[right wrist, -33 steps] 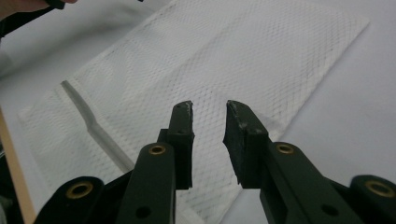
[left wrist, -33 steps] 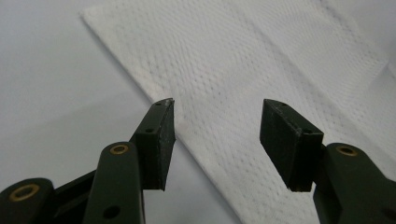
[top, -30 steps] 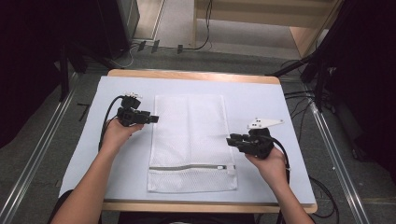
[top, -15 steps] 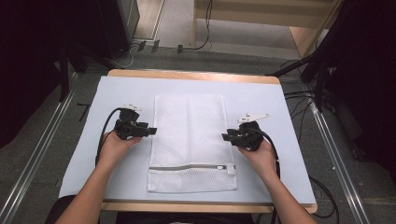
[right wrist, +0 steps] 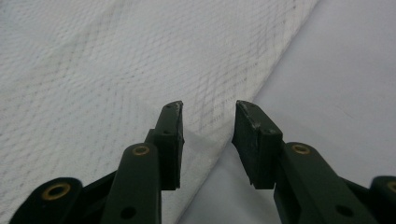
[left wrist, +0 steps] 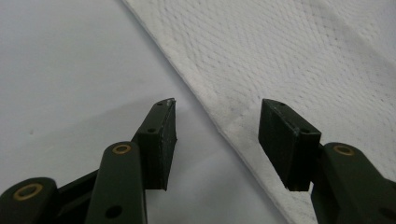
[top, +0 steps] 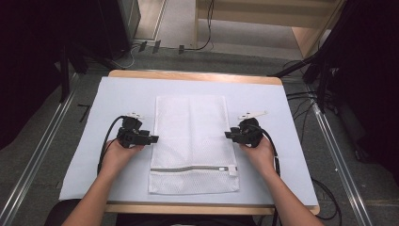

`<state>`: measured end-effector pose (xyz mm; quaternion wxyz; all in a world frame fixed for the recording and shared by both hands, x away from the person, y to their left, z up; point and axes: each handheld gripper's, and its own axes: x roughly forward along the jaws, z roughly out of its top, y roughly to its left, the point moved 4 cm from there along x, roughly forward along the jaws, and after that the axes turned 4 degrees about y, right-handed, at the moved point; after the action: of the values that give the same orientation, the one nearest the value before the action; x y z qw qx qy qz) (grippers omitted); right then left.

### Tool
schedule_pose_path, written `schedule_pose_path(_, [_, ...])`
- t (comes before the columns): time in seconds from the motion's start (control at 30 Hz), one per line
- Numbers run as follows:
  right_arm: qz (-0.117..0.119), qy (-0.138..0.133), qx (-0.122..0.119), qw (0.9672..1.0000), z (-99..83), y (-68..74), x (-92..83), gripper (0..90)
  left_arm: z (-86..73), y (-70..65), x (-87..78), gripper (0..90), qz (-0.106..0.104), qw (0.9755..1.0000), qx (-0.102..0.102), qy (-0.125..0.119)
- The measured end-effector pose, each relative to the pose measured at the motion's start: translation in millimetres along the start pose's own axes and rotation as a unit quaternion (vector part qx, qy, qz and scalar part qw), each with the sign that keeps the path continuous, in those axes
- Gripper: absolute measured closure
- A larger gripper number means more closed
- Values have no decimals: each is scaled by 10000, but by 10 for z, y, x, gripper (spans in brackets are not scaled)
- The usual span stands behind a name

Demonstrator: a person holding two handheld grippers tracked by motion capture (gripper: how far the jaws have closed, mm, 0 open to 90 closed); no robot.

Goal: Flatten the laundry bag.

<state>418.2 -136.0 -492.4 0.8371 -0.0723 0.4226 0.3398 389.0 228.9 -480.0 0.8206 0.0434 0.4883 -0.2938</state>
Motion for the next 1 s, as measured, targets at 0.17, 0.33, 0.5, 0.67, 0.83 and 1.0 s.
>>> schedule_pose_path(0.17, [-14,123,50,9999,-12,-11,71,636,17,-70,42,501,11,10000,75,4])
schedule_pose_path(0.33, [11,108,-86,9999,18,60,121,687,25,-154,88,648,-6,10000,93,-9])
schedule_pose_path(0.5, [-135,245,-220,9994,33,111,131,781,21,-152,96,793,151,9997,178,-6])
schedule_pose_path(0.67, [-100,352,-72,9993,75,90,151,885,43,-127,108,897,103,9999,127,18])
schedule_pose_path(0.83, [-130,377,-69,9992,102,111,151,888,156,-47,100,897,197,9998,70,-47])
schedule_pose_path(1.0, [-157,258,36,9995,195,78,193,888,256,58,106,896,260,9996,-12,-92])
